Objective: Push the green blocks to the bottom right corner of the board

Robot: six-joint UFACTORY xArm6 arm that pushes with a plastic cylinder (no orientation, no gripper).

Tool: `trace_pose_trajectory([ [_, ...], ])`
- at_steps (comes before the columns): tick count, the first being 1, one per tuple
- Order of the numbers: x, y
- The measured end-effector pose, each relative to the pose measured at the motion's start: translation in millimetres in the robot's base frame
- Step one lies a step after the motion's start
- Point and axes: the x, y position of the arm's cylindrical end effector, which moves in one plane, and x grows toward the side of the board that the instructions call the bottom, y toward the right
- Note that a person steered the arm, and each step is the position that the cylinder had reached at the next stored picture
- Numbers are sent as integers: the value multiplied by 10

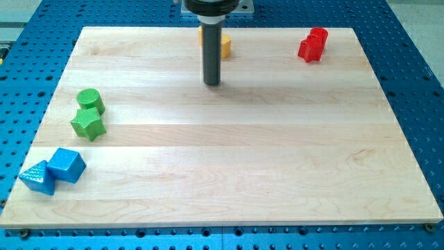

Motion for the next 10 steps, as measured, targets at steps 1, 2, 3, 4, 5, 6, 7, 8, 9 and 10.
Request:
trace_pose_trajectory([
  [1,-22,-758],
  [2,-8,-1521],
  [3,457,-1938],
  [4,627,-1874],
  [5,678,-2475],
  [6,1192,-2042],
  [7,1223,-1283],
  [8,1104,-1600],
  [9,1329,-1789],
  [10,1418,-606],
])
